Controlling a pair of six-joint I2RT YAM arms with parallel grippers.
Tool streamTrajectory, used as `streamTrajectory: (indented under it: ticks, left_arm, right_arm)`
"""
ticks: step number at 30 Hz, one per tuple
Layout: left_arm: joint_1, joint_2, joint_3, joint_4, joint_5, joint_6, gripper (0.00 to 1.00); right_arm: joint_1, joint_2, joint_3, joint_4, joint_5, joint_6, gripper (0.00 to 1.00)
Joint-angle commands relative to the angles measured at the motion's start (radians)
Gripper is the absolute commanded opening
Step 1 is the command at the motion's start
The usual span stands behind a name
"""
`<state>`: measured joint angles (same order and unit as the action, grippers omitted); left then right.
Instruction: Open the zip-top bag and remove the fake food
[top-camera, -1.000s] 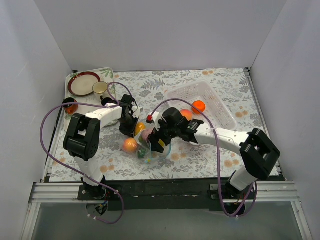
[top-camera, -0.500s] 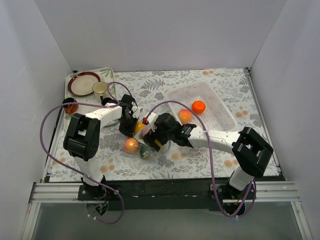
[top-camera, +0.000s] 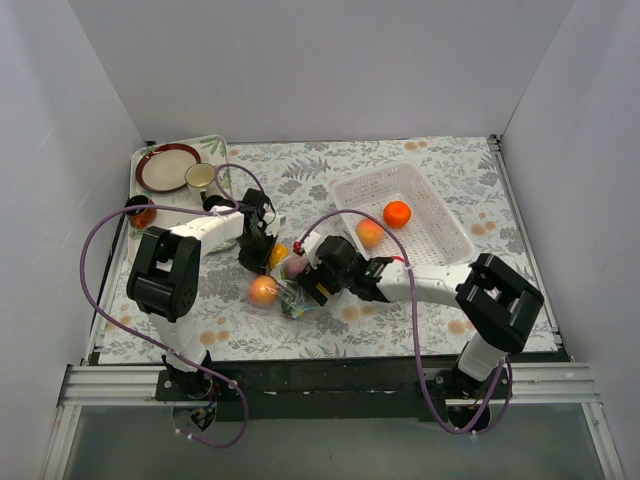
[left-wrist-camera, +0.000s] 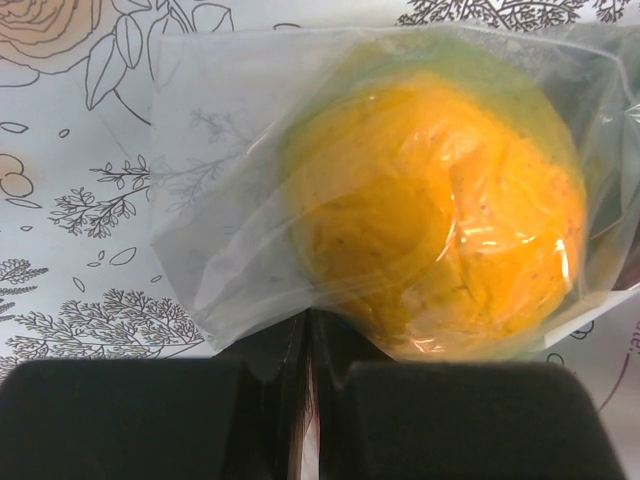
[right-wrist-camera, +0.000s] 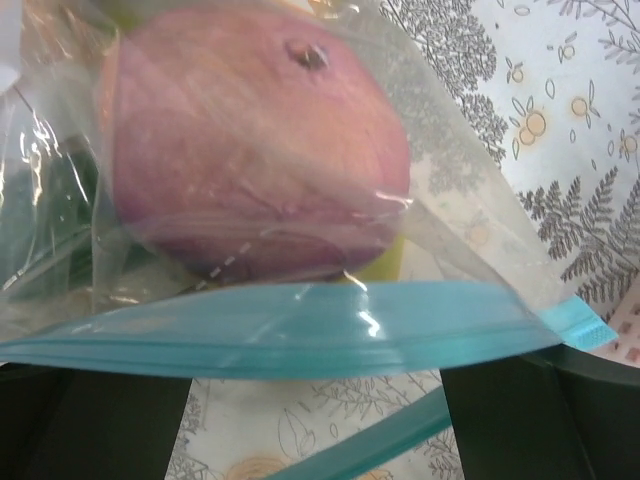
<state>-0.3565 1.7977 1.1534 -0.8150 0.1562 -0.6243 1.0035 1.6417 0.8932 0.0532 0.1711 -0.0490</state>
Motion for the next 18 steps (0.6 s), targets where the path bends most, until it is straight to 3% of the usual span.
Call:
streamTrajectory:
  ticks: [1,5,7,8,11,18]
  left_arm:
    - [-0.004,-0.014,0.008,-0.007,-0.006,0.012,0.0]
    - [-0.004,-0.024,0.008,-0.012,-0.012,0.017,0.0]
    - [-0.004,-0.029,0.006,-0.012,-0.015,0.02,0.0]
    - [-0.004,-0.031,0.005,-0.012,-0.017,0.021,0.0]
    - [-0.004,-0.026,-0.004,-0.001,-0.017,0.023,0.0]
    - [-0.004,-0.014,-0.001,0.002,-0.017,0.023,0.0]
  right_arm:
    - [-0.002,0.062,0.091,0.088,-0.035,0.0,0.99]
    - [-0.002,0.125,0.119,0.062,-0.048,0.009,0.92]
    - [-0.002,0.127,0.112,0.027,-0.038,0.015,0.82]
    - [-0.002,0.112,0.098,0.02,-0.03,0.023,0.69]
    - [-0.002,0.052,0.043,0.008,-0.019,0.035,0.48]
    - [-0.006,-0.233,-0.077,0.014,-0.165,0.011,0.44]
